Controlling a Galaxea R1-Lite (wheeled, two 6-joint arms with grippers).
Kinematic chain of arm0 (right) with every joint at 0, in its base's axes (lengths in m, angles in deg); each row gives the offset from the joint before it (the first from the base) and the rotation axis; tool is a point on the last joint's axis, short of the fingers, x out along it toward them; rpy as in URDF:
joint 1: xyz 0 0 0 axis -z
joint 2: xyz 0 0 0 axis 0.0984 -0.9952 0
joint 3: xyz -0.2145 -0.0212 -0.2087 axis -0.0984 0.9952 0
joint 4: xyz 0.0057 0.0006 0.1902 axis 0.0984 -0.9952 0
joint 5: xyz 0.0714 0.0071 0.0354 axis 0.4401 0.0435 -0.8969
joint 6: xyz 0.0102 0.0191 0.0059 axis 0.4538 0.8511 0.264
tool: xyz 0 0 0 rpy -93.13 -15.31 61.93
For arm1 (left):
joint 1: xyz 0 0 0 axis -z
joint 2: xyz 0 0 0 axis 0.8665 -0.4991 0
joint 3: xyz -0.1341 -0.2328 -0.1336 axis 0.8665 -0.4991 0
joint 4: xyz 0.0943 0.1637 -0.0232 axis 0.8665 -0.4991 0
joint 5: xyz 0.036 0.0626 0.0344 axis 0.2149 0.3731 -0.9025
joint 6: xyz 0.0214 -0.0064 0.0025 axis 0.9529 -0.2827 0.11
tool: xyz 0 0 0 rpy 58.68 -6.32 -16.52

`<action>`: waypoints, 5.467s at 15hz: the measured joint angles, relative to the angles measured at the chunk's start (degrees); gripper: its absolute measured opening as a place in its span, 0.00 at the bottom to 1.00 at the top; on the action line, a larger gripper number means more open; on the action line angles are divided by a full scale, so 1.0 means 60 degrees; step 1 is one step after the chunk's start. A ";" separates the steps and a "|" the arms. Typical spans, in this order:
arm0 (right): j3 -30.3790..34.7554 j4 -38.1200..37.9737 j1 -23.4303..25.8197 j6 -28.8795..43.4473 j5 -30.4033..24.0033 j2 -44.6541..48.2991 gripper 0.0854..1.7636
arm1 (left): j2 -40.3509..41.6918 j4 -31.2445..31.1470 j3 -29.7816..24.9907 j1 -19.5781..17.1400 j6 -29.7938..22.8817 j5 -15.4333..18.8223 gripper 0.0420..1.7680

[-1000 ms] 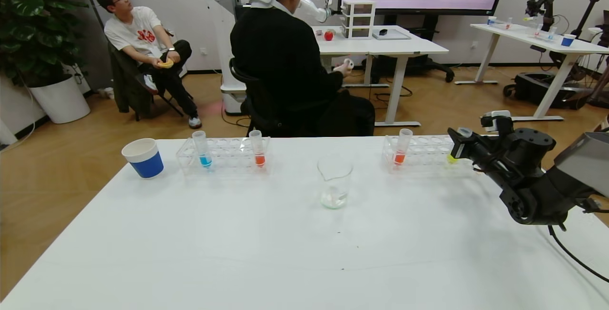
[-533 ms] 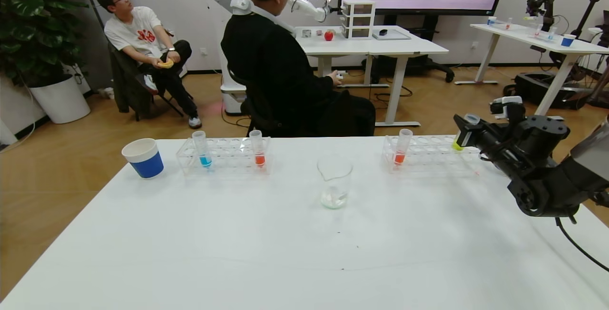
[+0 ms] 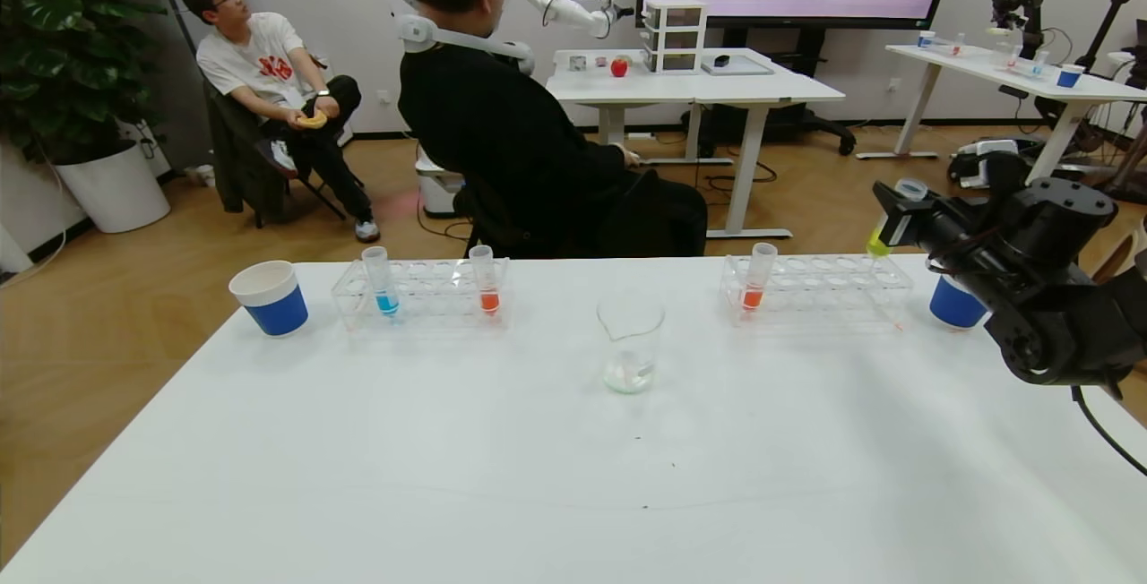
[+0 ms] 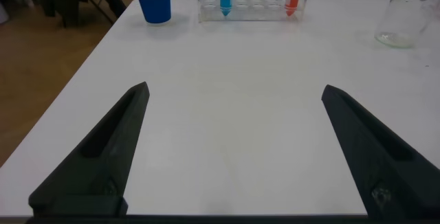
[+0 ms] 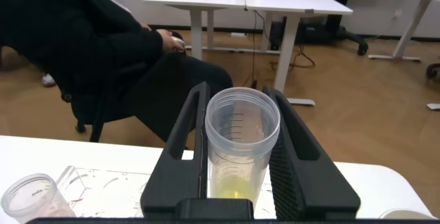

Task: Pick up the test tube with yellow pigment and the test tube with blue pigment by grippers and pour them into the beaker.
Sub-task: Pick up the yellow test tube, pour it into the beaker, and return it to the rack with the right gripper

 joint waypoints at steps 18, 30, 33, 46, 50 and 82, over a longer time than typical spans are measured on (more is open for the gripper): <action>-0.0112 0.1443 -0.4895 -0.4584 -0.2166 0.0408 0.25 | 0.0000 0.0000 0.0000 0.0000 0.0004 -0.0004 0.99; -0.0073 0.2068 -0.4955 -0.8281 -0.3864 -0.0884 0.25 | 0.0000 0.0000 0.0000 0.0000 0.0004 0.0000 0.99; -0.0510 0.2003 -0.4777 -0.9305 -0.4435 -0.1260 0.25 | 0.0000 0.0000 0.0000 0.0000 0.0004 -0.0004 0.99; -0.2233 0.1820 -0.4588 -1.1805 -0.5514 -0.2111 0.25 | 0.0000 0.0000 0.0000 0.0000 0.0004 -0.0004 0.99; -0.2255 0.1883 -0.4468 -1.2201 -0.5569 -0.2326 0.25 | 0.0000 0.0000 0.0000 0.0000 0.0004 -0.0004 0.99; -0.2225 0.2113 -0.4472 -1.2424 -0.5146 -0.1934 0.25 | 0.0000 0.0000 0.0000 0.0000 0.0004 -0.0004 0.99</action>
